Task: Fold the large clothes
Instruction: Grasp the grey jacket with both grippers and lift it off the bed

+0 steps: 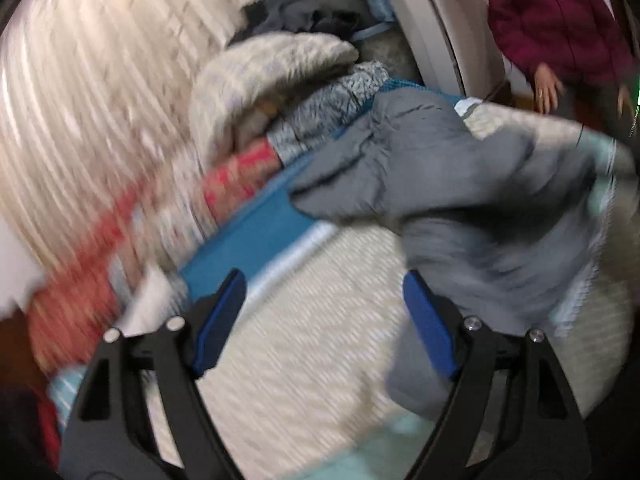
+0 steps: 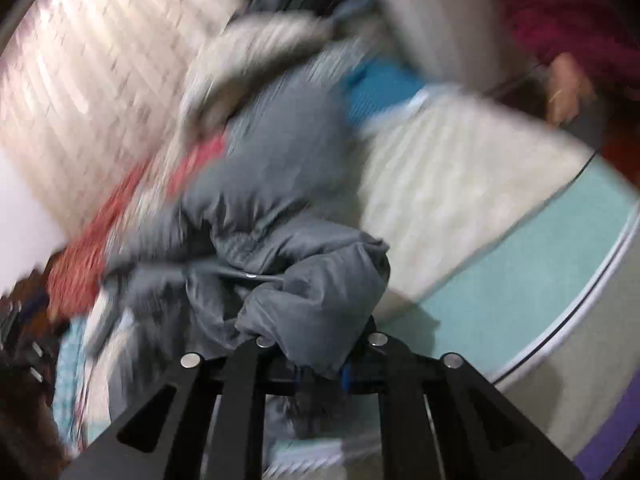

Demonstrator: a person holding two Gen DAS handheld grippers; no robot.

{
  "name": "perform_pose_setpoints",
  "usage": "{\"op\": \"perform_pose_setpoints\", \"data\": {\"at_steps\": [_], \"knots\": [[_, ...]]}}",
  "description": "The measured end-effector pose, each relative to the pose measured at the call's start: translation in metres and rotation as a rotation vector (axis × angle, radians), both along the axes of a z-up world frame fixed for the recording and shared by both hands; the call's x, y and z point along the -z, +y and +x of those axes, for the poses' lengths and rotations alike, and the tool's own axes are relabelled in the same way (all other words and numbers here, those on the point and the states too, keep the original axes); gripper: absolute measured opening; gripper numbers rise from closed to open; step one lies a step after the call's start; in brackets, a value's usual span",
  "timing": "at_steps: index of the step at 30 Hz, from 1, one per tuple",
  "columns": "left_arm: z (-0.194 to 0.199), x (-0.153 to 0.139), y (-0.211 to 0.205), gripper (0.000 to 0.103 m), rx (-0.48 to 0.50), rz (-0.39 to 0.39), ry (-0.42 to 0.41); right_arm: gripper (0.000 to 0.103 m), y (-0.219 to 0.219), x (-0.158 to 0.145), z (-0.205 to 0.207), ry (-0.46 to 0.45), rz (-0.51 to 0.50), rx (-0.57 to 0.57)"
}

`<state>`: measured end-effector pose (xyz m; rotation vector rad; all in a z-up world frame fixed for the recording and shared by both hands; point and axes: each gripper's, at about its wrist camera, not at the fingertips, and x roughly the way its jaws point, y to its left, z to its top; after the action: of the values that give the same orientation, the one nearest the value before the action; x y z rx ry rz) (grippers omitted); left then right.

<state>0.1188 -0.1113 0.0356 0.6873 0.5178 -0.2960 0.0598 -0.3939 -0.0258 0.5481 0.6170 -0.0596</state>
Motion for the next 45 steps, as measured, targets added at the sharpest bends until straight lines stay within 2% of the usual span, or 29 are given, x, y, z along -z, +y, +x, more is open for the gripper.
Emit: {"op": "perform_pose_setpoints", "data": {"at_steps": [3,6,7,9,13,14,15,16,17,18,20,22,24,26,29,30,32,33,34,36,37,39,42,45], "knots": [[0.007,0.011,-0.038,0.078,0.122,0.069,-0.051,0.016,-0.030,-0.029,-0.001,-0.037,-0.056,0.014],[0.008,0.024,-0.076,0.078,0.235,0.063,-0.050,0.016,-0.044,-0.048,0.000,-0.071,-0.079,0.009],[0.011,0.020,-0.082,0.078,0.248,0.055,-0.044,0.016,-0.045,-0.053,0.001,-0.078,-0.084,0.006],[0.023,0.032,-0.110,0.078,0.265,0.052,-0.042,0.016,-0.049,-0.061,0.004,-0.090,-0.093,0.004],[0.060,0.038,-0.149,0.078,0.232,0.008,-0.001,0.016,-0.047,-0.070,0.006,-0.103,-0.136,-0.020],[0.069,0.035,-0.157,0.068,0.226,-0.010,0.005,0.016,-0.044,-0.070,0.005,-0.104,-0.147,-0.026],[0.079,0.033,-0.164,0.053,0.218,-0.021,0.008,0.016,-0.044,-0.071,0.005,-0.106,-0.152,-0.026],[0.089,0.029,-0.169,0.018,0.219,-0.029,0.044,0.016,-0.042,-0.070,0.004,-0.107,-0.158,-0.026],[0.099,0.023,-0.170,0.013,0.214,-0.058,0.080,0.016,-0.041,-0.068,0.002,-0.107,-0.157,-0.028],[0.104,0.013,-0.167,0.011,0.204,-0.100,0.075,0.017,-0.042,-0.065,0.000,-0.105,-0.153,-0.028],[0.108,-0.005,-0.173,0.009,0.197,-0.154,0.043,0.030,-0.041,-0.056,-0.003,-0.108,-0.111,-0.037],[0.102,-0.028,-0.161,0.009,0.198,-0.195,0.015,0.073,-0.037,-0.042,-0.014,-0.137,-0.042,-0.017],[0.093,-0.050,-0.148,0.009,0.202,-0.227,-0.014,0.090,-0.028,-0.027,-0.031,-0.171,0.032,0.038],[0.076,-0.072,-0.135,0.009,0.206,-0.246,-0.061,0.093,-0.010,-0.012,-0.042,-0.174,0.097,0.027],[0.054,-0.103,-0.116,0.008,0.196,-0.282,-0.121,0.093,0.030,0.001,-0.042,-0.119,0.115,-0.078],[0.046,-0.119,-0.104,0.008,0.186,-0.309,-0.132,0.094,0.042,0.003,-0.041,-0.109,0.094,-0.108],[0.036,-0.140,-0.086,0.007,0.175,-0.345,-0.148,0.094,0.066,0.002,-0.032,-0.062,-0.012,-0.131],[0.027,-0.153,-0.073,0.007,0.168,-0.367,-0.172,0.090,0.074,-0.001,-0.024,-0.049,-0.055,-0.140],[0.021,-0.163,-0.062,0.007,0.159,-0.381,-0.190,0.060,0.077,-0.006,-0.019,-0.061,-0.080,-0.145],[0.007,-0.185,-0.034,0.007,0.138,-0.409,-0.213,0.014,0.079,-0.026,-0.011,-0.113,-0.076,-0.202],[-0.001,-0.197,-0.018,0.006,0.113,-0.419,-0.246,0.012,0.077,-0.044,-0.010,-0.140,-0.060,-0.205],[-0.024,-0.225,0.019,0.005,0.066,-0.451,-0.334,0.011,0.077,-0.089,-0.021,-0.249,-0.120,-0.178],[-0.059,-0.271,0.069,0.005,0.038,-0.503,-0.427,0.011,0.082,-0.174,-0.051,-0.443,-0.223,-0.170],[-0.100,-0.318,0.105,0.005,0.016,-0.484,-0.550,0.011,0.097,-0.261,-0.082,-0.613,-0.361,-0.176]]}}
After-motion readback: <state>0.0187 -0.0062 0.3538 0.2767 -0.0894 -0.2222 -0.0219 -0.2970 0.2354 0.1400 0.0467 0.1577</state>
